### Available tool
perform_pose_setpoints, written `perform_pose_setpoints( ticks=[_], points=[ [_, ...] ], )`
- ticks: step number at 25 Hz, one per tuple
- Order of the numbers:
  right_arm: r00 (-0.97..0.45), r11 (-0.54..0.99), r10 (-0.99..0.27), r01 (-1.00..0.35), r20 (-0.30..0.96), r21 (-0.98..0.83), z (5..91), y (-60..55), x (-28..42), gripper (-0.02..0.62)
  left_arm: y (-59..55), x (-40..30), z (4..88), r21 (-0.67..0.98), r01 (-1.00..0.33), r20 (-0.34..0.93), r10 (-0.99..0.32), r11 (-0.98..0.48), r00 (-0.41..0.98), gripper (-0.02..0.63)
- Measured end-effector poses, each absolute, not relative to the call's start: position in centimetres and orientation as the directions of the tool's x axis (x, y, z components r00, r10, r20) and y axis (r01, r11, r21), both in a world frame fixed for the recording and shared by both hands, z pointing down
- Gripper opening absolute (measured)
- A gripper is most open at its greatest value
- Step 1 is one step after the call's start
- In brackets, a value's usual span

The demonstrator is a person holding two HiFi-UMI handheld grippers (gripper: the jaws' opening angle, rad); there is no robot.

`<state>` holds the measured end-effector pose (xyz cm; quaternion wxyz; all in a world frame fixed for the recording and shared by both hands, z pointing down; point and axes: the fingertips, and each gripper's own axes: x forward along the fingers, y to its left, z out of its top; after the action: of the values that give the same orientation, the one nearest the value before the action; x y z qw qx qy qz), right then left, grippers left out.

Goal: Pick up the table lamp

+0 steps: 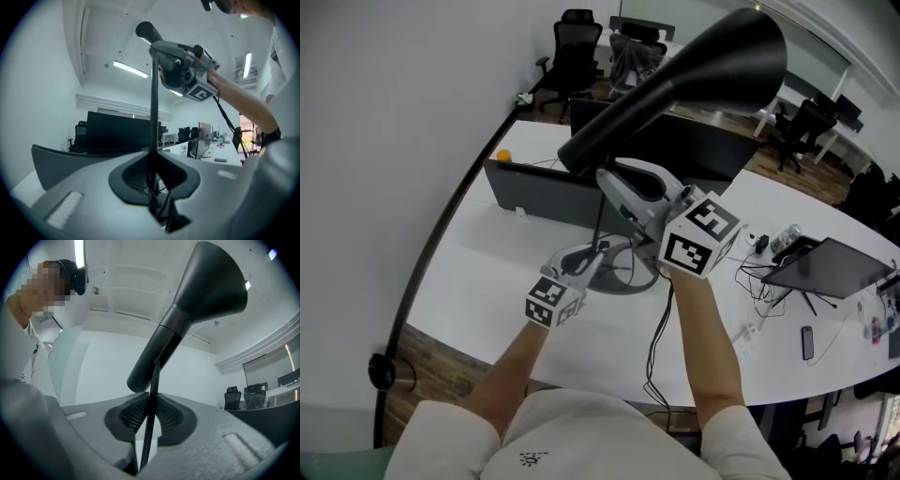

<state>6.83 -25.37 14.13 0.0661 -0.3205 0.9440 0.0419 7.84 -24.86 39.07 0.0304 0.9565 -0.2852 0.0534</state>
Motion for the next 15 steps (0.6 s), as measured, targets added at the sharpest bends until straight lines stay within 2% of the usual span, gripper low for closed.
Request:
perform_pose_setpoints(
  ticks=[15],
  points=[
    [-0.795, 0.8, -0.588, -0.599, -0.149, 0.038, 13.9, -23.7, 6.9, 0.046, -23.3, 7.8, 38.9, 0.023, -0.546, 0.125, -0.539, -0.838, 0.833, 0.051]
  ],
)
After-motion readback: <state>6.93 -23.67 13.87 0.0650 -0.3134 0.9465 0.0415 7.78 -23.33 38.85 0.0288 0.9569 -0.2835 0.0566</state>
